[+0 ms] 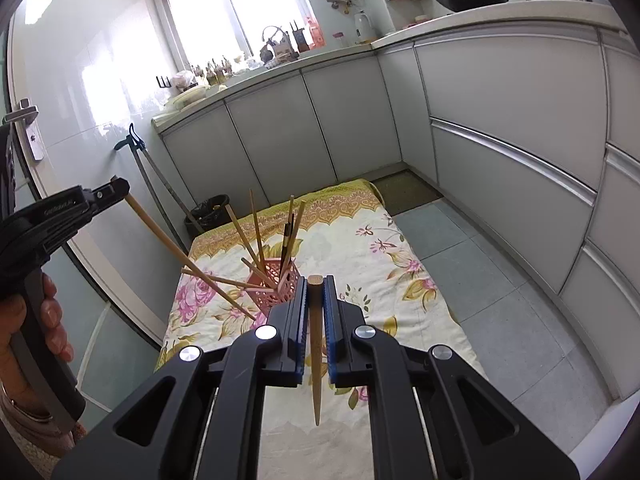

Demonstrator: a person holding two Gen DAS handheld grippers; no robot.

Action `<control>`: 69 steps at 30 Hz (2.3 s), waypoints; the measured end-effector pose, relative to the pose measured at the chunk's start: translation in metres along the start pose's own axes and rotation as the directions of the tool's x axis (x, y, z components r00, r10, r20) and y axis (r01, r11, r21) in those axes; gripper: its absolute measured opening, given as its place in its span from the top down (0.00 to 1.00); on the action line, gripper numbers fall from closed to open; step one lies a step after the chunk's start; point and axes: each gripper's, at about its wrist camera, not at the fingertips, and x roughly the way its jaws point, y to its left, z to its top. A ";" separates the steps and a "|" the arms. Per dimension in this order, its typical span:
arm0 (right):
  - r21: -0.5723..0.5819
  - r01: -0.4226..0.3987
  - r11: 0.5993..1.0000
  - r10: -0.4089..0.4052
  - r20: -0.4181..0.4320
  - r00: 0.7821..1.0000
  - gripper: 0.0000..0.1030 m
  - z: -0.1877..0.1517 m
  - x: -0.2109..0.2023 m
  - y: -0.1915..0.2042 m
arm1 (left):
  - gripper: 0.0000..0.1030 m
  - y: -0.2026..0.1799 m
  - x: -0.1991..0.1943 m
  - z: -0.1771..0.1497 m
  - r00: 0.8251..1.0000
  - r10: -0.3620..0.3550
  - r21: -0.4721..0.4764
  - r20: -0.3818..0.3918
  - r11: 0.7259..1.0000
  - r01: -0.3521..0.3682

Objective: Organize utensils
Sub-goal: 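Carry both chopsticks upright over the pink holder, then insert both chopsticks into the pink holder and open both tools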

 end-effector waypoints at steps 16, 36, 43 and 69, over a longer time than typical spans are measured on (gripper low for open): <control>0.014 -0.012 1.000 0.012 -0.015 1.000 0.92 0.020 0.035 -0.008 | 0.94 0.008 0.121 0.011 0.994 0.104 0.020 -0.045 0.994 -0.103; -0.003 -0.147 0.989 0.147 0.097 0.984 0.92 0.078 0.014 0.039 | 0.43 0.049 0.051 -0.052 0.985 0.143 -0.119 -0.093 0.981 -0.154; -0.039 -0.124 0.992 0.130 0.240 0.962 0.92 0.115 0.026 0.078 | 0.43 0.065 0.032 -0.081 0.976 0.175 -0.134 -0.132 0.972 -0.193; -0.130 0.028 0.991 -0.012 0.117 0.993 0.75 0.063 0.168 0.106 | 0.41 0.093 0.032 -0.089 0.969 0.206 -0.158 -0.137 0.961 -0.227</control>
